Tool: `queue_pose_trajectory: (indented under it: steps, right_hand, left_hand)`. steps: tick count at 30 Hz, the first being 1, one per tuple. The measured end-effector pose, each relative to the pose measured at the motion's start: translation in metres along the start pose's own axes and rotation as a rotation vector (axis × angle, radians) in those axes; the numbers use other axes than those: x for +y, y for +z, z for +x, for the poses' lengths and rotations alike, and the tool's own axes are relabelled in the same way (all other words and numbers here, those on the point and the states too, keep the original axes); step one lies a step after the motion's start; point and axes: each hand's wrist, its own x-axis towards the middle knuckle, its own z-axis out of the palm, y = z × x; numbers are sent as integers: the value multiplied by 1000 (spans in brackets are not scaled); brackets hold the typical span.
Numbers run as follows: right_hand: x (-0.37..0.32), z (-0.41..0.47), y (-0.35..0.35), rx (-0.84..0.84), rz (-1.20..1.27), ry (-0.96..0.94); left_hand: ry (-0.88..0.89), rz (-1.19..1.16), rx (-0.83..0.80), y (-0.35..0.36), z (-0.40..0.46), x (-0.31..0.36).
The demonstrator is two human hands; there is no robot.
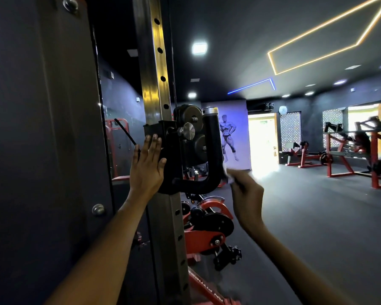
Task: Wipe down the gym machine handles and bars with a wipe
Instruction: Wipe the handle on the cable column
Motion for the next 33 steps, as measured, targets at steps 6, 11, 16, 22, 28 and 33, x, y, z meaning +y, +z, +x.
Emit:
queue_pose_trajectory:
  steps: [6,11,16,22,28,33]
  right_hand:
    - [-33,71,6,63,66,-3]
    - [-42,98,23,20,-45,22]
    - [7,39,-2,-250,-50,178]
    - [-39,121,19,-256,436,396]
    - [-14,51,4,-445,313,416]
    - [-17,84,5,-130,150,352]
  left_hand:
    - [2,18,8,1,-1,1]
    - [1,7,8,-1,0,1]
    - [-3,-7,12,1,-1,1]
    - [-17,-25,51,3,0,3]
    - [-15,-42,38,3,-1,2]
    - [-8,-28,43,6,-2,0]
